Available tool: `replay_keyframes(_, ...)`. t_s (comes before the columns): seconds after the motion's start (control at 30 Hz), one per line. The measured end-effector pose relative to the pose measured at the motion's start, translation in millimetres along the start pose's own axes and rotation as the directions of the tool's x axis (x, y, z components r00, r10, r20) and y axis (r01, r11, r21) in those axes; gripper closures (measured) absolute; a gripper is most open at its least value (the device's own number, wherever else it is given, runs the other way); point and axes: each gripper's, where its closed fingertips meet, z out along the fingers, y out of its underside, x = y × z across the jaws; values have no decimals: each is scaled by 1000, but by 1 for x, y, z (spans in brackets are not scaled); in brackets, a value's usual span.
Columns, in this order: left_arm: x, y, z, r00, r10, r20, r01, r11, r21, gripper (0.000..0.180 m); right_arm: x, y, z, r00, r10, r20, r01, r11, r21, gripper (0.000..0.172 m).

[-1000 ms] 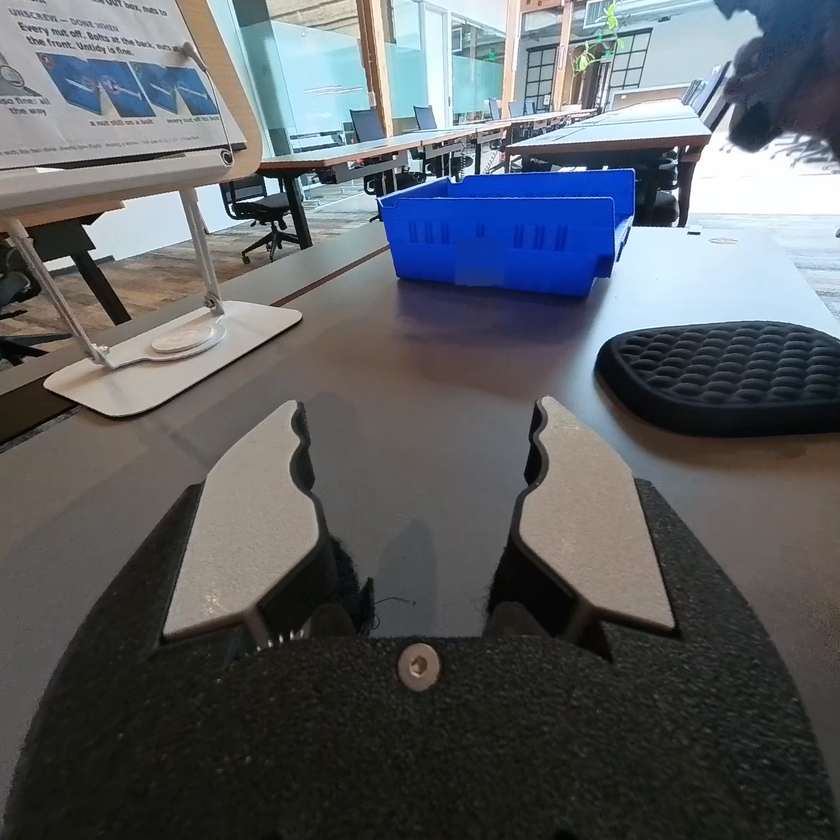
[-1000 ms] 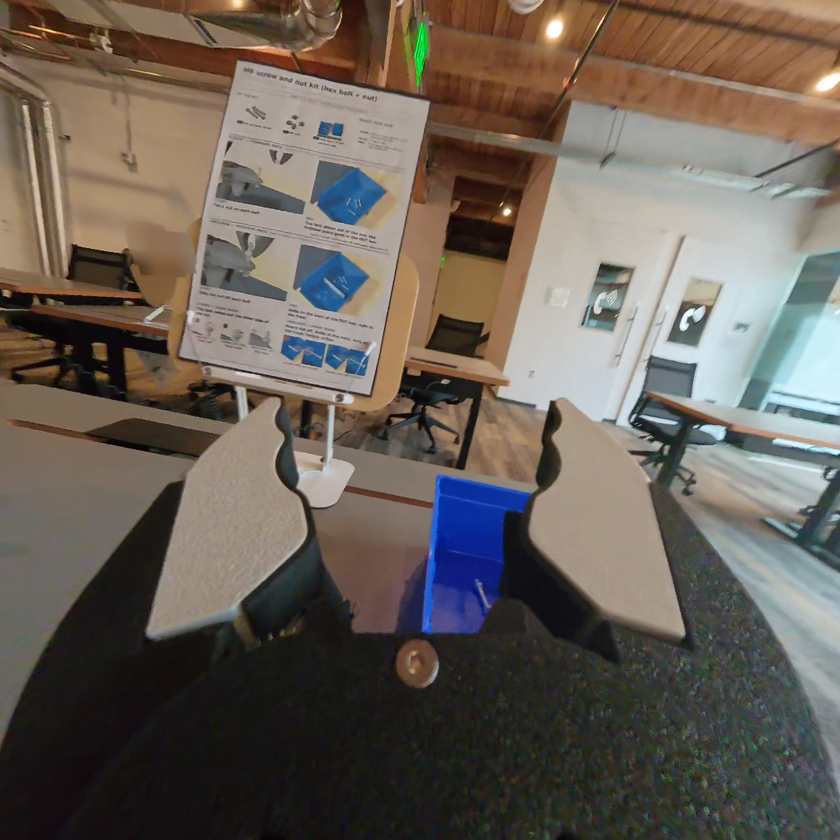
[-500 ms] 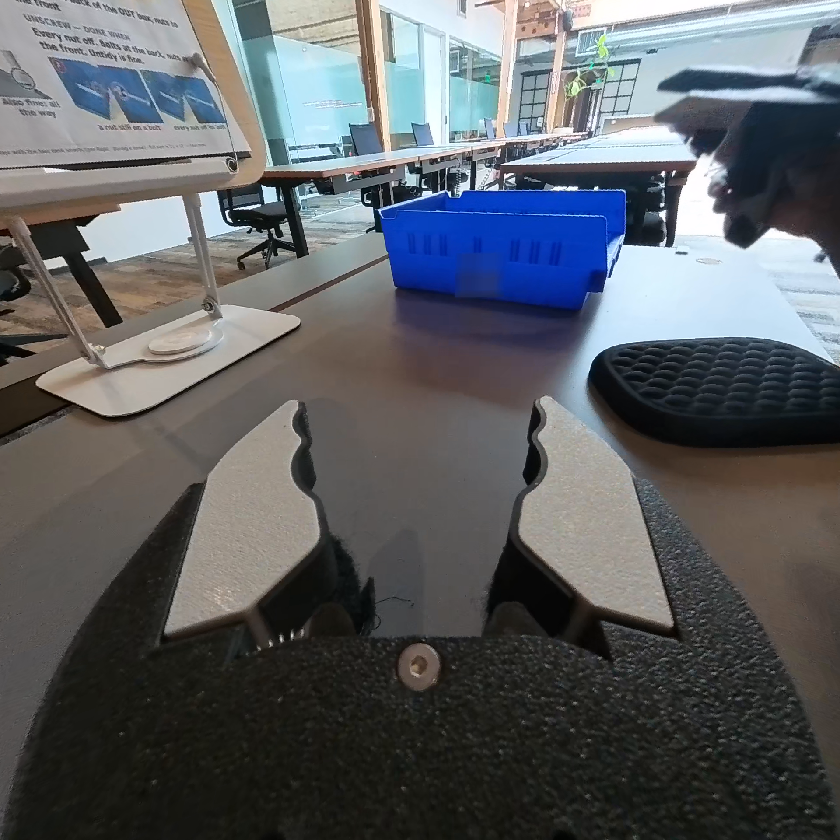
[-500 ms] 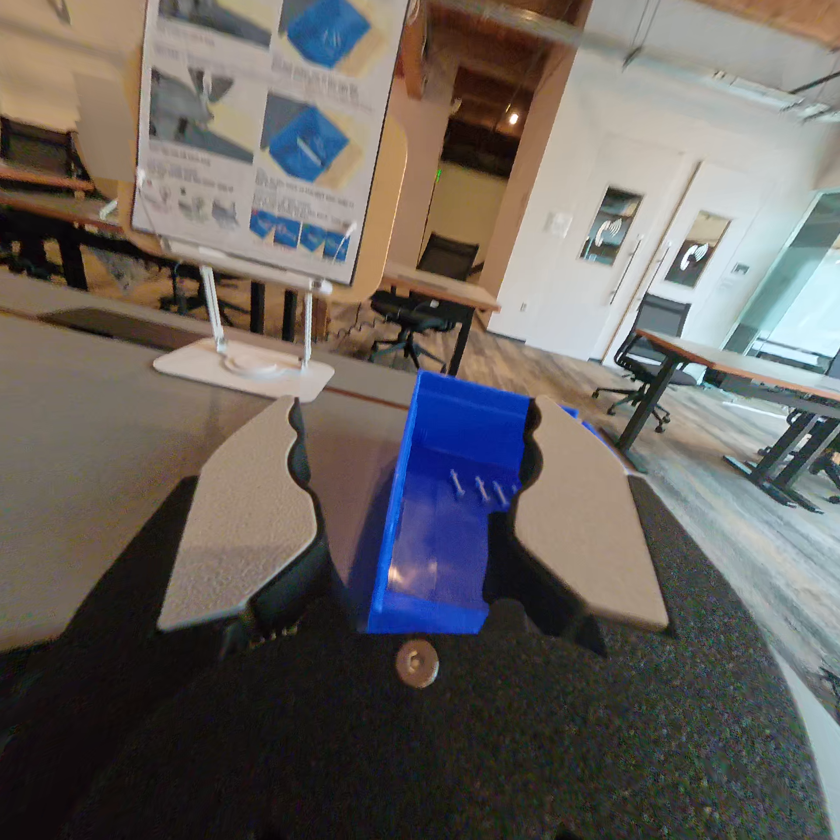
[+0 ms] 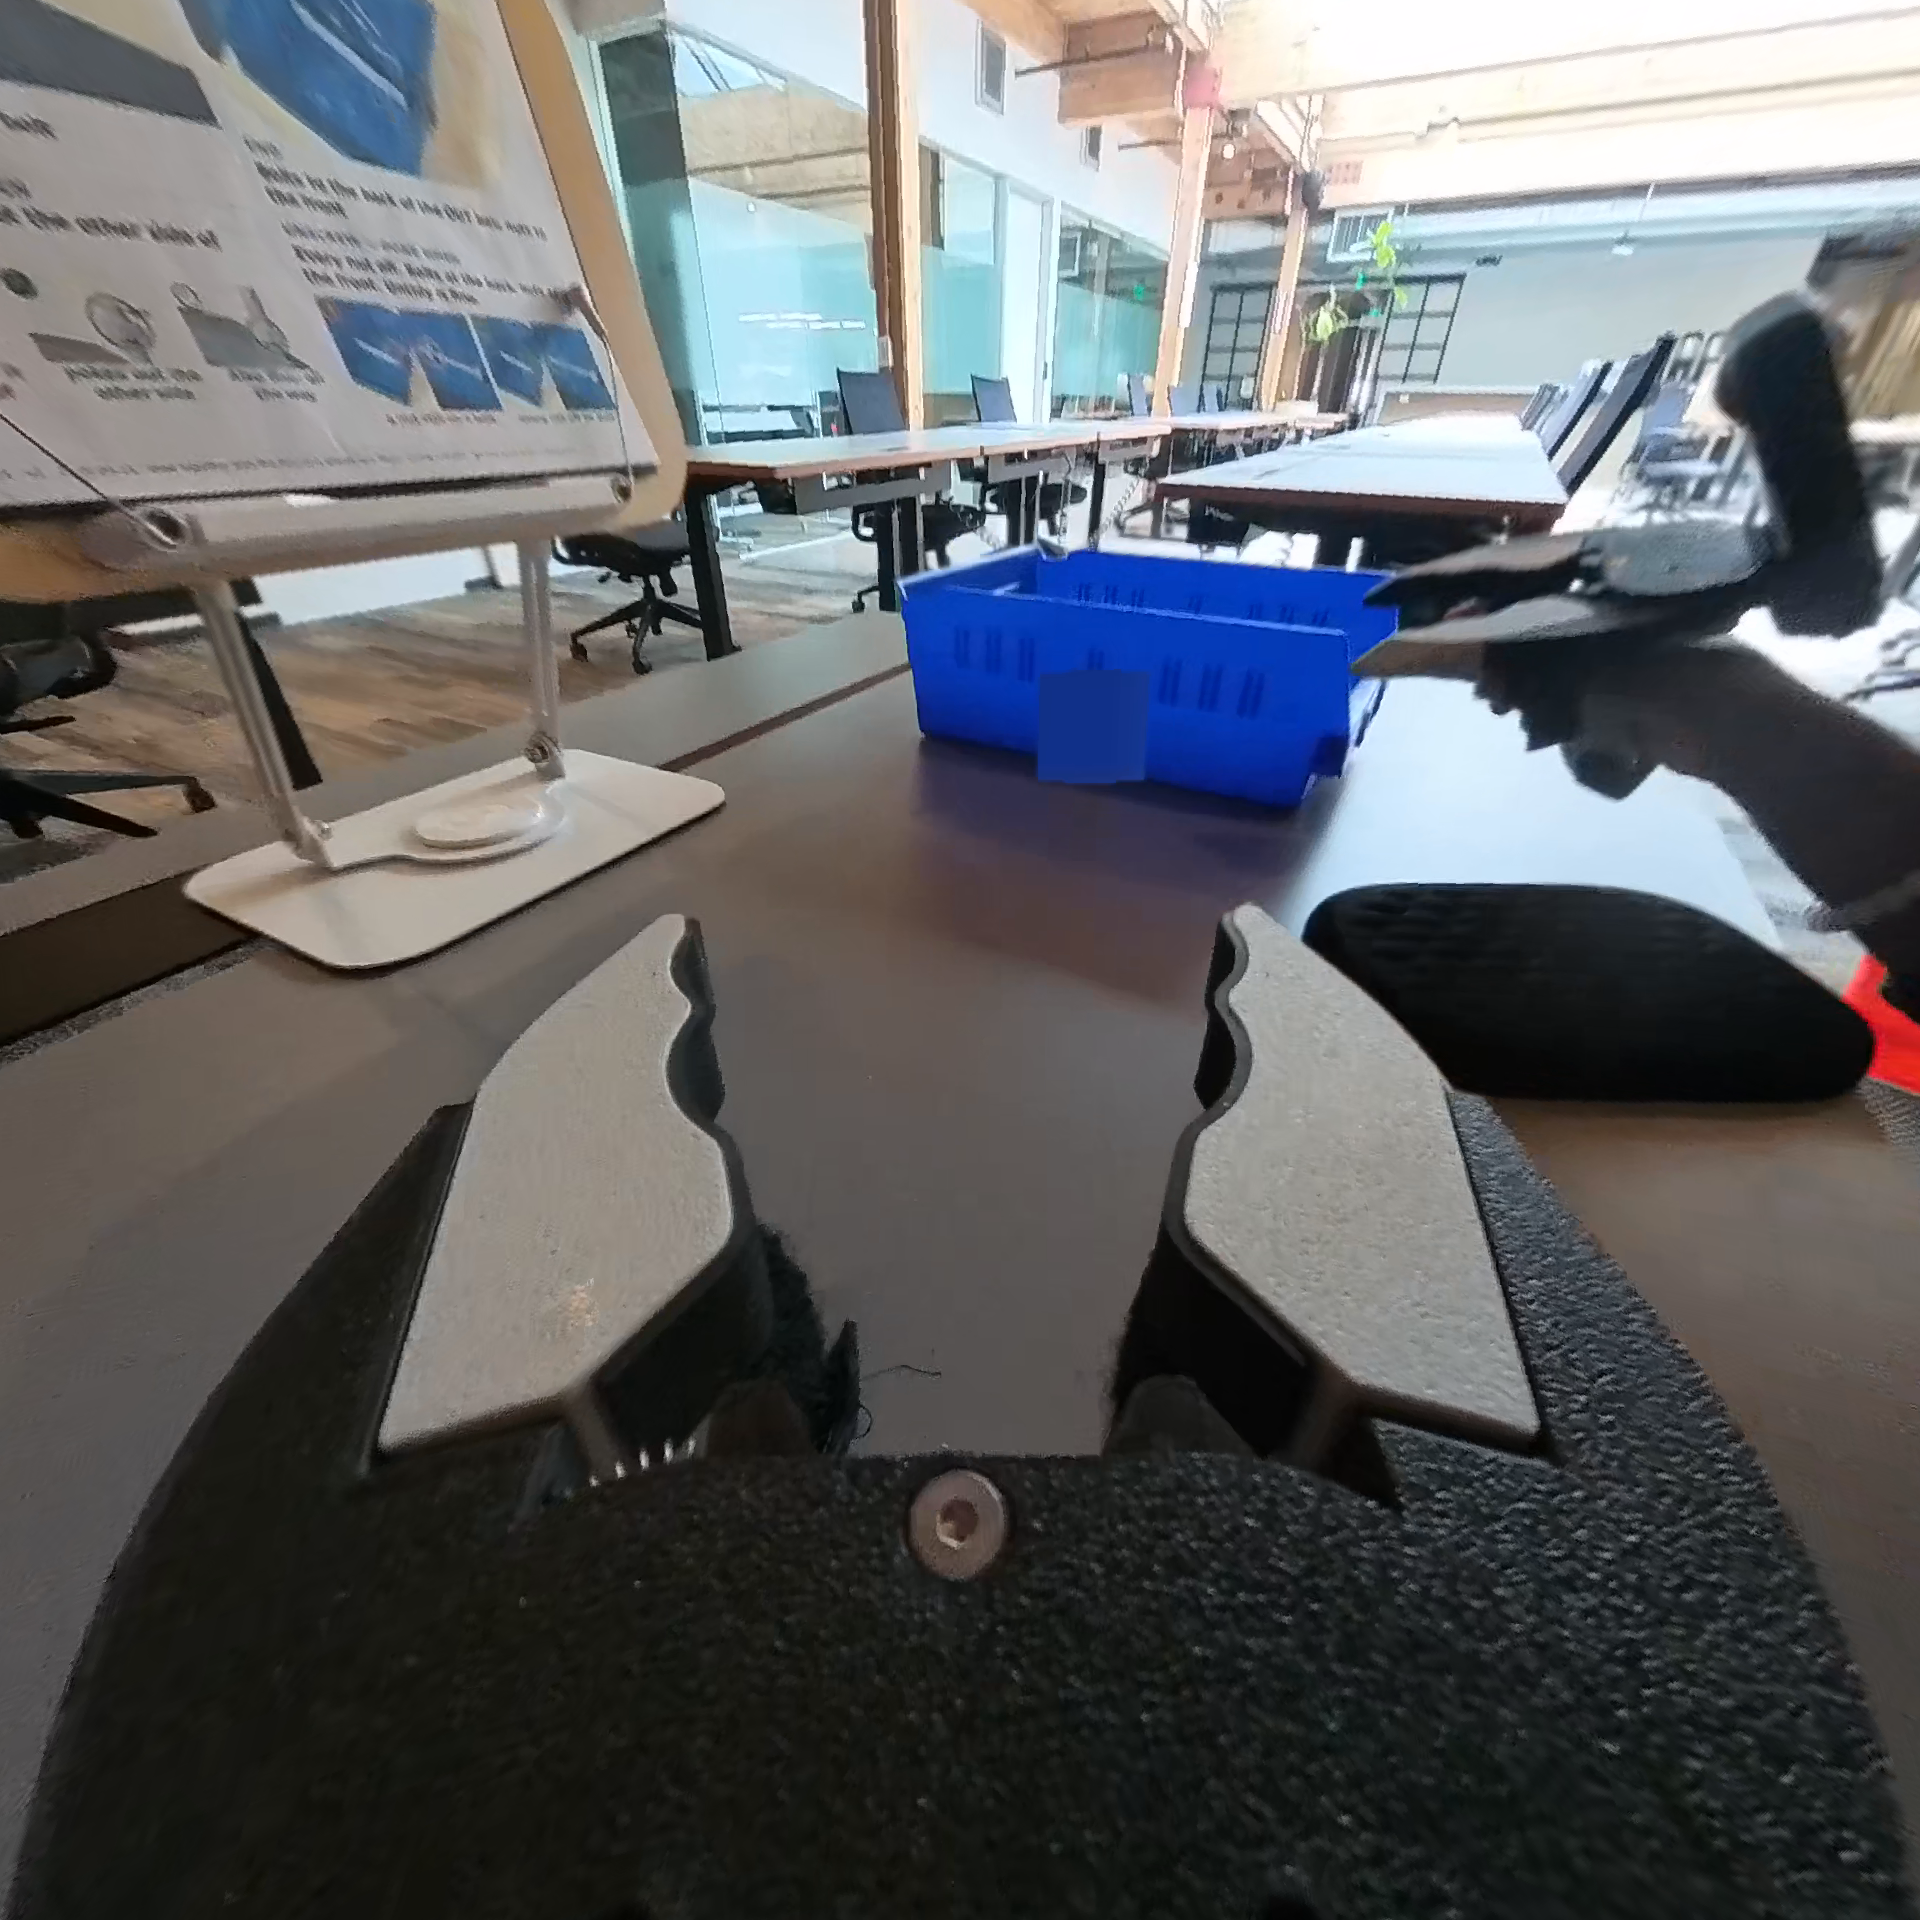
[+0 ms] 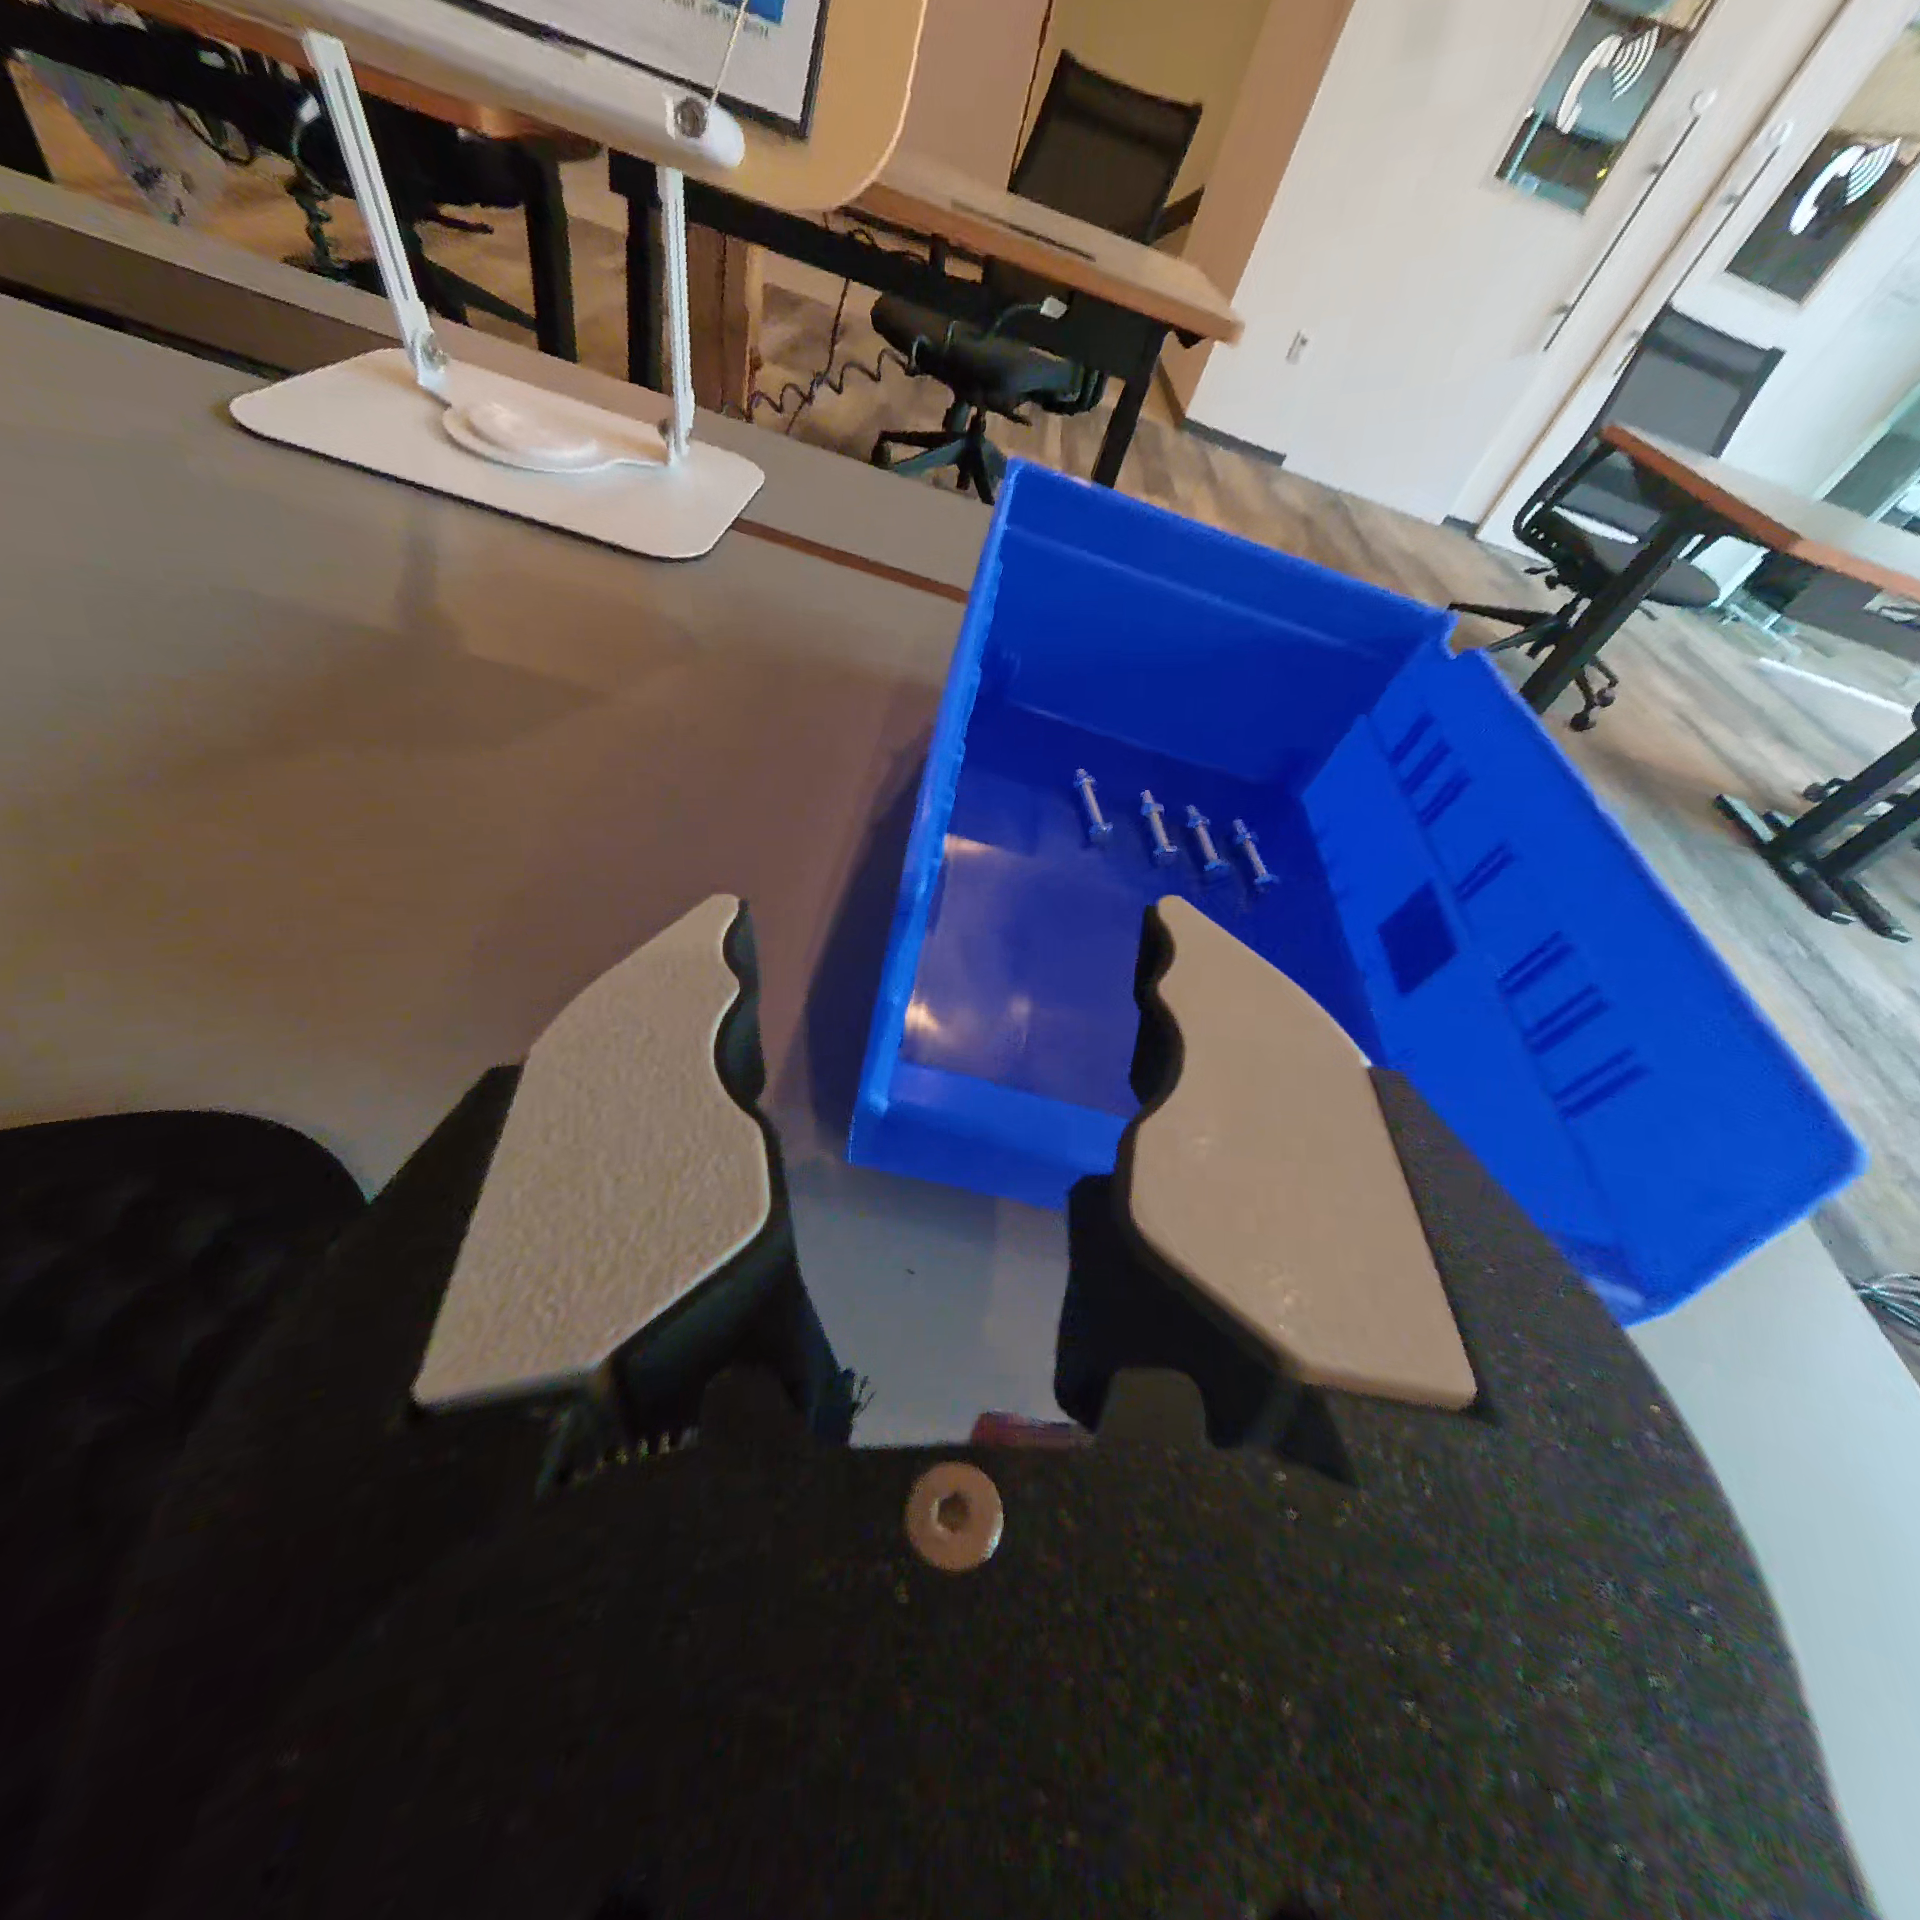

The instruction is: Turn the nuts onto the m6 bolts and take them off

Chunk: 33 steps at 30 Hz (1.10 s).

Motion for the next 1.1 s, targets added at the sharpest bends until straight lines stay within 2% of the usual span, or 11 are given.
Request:
replay_keyframes(0.23,10,-30,-59,998,-47,34,45,998,51,91,0,9,8,996,-67,-58,66,997,-34,97)
replay_keyframes(0.33,-3,-40,-102,977,9,211,-16,999,33,96,0,8,9,995,-63,-74,61,998,-30,98)
replay_keyframes(0.47,-38,-38,-169,863,63,502,-49,998,-40,99,-1,8,12,996,-56,-76,53,998,-41,97)
replay_keyframes(0.6,-78,-3,-219,718,96,689,32,985,-170,98,-4,10,14,997,-41,-70,37,998,-50,98)
replay_keyframes(0.67,-91,17,-229,678,113,726,80,971,-226,100,-4,10,15,996,-44,-78,40,997,-62,99)
replay_keyframes(0.77,-96,40,-227,682,134,719,129,946,-298,102,-5,12,15,995,-54,-87,47,996,-77,102)
replay_keyframes(0.97,-100,51,-218,684,182,706,115,929,-351,125,-8,19,22,996,-52,-76,43,993,-113,108)
replay_keyframes(1.1,-103,51,-217,667,214,713,93,926,-365,147,-9,20,26,993,-85,-83,74,989,-132,125)
